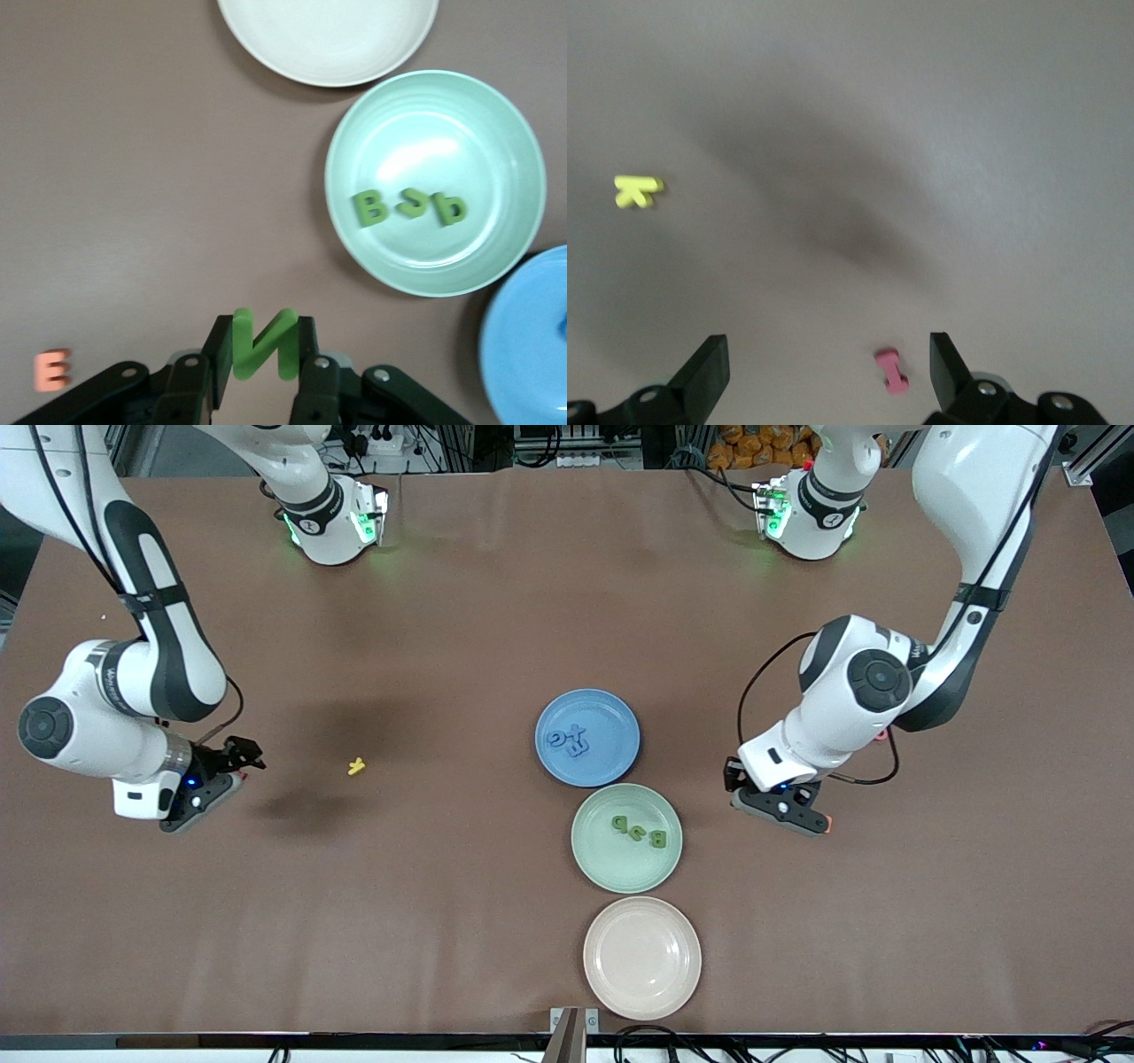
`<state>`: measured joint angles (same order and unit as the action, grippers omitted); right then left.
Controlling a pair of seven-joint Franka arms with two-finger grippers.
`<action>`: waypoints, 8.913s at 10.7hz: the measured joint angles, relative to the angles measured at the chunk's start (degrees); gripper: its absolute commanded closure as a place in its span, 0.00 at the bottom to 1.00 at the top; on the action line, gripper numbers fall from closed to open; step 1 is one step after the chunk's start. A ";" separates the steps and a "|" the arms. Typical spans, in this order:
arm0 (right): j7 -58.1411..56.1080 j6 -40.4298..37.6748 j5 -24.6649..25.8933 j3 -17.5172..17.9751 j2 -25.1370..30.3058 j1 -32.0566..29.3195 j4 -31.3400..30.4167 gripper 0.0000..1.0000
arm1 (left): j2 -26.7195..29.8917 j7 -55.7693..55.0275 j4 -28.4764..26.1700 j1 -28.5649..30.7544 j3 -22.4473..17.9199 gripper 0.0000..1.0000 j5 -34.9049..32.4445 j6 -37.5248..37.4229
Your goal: Sort letters by color into matching plates
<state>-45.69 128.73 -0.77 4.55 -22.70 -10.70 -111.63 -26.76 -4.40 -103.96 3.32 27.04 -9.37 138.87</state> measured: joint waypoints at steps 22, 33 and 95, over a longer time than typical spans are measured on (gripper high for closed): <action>-21.13 22.46 9.86 0.31 -1.05 -14.91 -16.72 0.00 | -19.85 -21.01 21.46 -25.81 -14.21 0.00 -0.56 -1.35; -21.31 26.07 14.09 0.44 -2.87 -17.04 -16.72 0.32 | -7.64 -21.84 24.94 -25.28 -15.85 0.00 -0.63 -18.12; 78.45 -4.69 -0.45 1.62 -10.28 34.80 20.00 0.00 | 27.63 6.70 16.00 -4.87 -24.33 0.00 9.27 -50.53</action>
<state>32.76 124.04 -1.22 6.17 -32.97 24.10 -91.63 0.87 2.31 -87.96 -1.56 2.71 -0.10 88.34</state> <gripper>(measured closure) 0.000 0.000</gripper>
